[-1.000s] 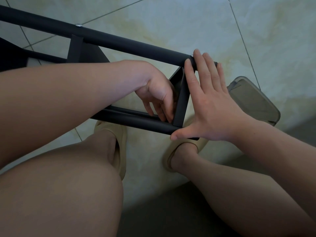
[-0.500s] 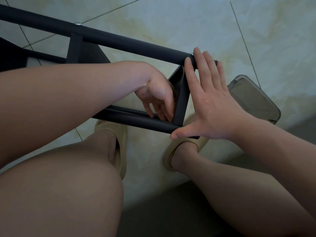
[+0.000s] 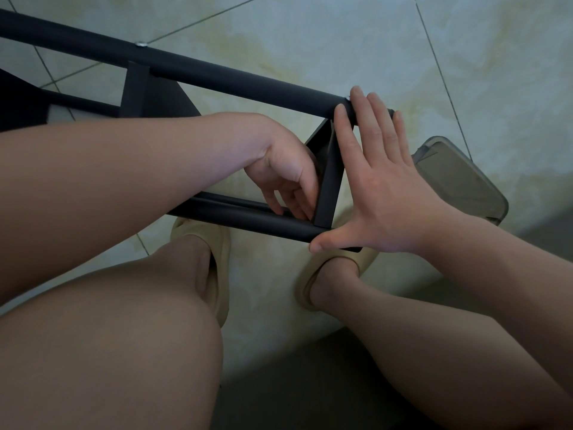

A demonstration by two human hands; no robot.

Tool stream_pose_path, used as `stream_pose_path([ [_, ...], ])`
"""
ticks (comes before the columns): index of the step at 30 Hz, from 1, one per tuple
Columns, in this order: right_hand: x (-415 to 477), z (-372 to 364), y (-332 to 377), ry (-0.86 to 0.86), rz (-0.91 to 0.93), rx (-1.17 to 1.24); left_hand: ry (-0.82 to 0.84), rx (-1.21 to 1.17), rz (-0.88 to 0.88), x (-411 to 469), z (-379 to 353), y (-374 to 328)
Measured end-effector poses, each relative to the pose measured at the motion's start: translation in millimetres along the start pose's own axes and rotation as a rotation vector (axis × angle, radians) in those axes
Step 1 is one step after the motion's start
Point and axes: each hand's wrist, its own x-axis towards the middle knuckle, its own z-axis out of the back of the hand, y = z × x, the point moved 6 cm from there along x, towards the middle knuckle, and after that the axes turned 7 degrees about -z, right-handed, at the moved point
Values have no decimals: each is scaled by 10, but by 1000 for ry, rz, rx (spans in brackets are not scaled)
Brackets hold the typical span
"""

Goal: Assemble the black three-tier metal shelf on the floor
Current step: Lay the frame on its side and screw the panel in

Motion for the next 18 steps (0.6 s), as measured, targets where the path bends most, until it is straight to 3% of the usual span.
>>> stream_pose_path([
  [18, 2, 26, 3, -5, -4, 0, 1, 17, 19, 18, -8, 20],
])
